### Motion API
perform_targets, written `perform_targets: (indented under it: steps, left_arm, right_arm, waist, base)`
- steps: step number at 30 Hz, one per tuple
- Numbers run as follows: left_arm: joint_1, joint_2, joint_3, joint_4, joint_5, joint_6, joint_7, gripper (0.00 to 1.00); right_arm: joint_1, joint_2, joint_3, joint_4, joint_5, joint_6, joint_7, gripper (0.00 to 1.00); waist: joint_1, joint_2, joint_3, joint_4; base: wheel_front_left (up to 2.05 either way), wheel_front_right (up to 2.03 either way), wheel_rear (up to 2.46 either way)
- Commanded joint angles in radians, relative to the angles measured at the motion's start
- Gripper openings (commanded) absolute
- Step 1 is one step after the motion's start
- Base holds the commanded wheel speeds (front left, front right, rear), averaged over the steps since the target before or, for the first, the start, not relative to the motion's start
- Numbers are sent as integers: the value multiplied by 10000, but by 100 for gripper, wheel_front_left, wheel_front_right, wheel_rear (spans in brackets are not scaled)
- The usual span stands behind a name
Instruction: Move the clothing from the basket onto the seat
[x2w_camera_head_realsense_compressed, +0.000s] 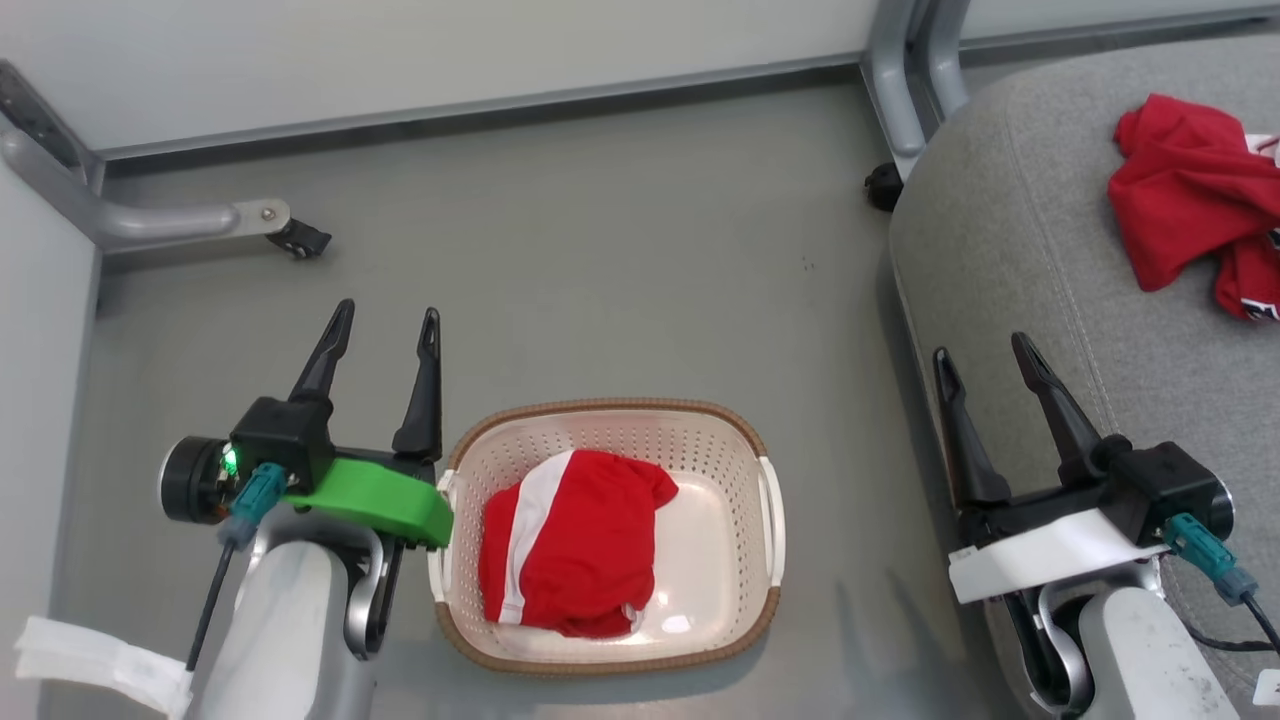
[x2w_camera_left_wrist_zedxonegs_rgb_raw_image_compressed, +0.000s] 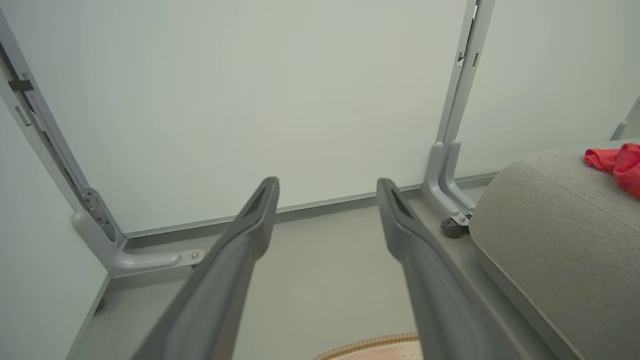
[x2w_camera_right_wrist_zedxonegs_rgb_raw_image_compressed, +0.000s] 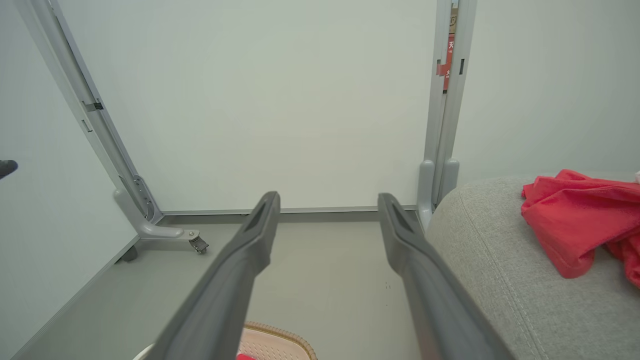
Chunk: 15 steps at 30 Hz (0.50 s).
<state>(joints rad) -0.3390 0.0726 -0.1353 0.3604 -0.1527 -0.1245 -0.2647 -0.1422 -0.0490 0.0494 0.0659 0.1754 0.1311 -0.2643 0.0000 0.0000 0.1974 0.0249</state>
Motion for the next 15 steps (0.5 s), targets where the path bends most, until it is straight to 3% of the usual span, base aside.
perform_targets:
  steps: [1, 15]
  left_arm:
    - [-347, 81, -134, 212, 100, -54, 6, 100]
    - [-2611, 699, -2095, 3172, -187, -73, 6, 100]
  right_arm:
    - [-225, -27, 5, -106, -81, -7, -2, 100]
    - [-1989, -26, 336, -671, -54, -7, -1, 100]
  waist:
    - [0, 0, 721, -412]
    - [0, 0, 3296, -1413]
  base:
    - [0, 0, 0]
    - [0, 0, 0]
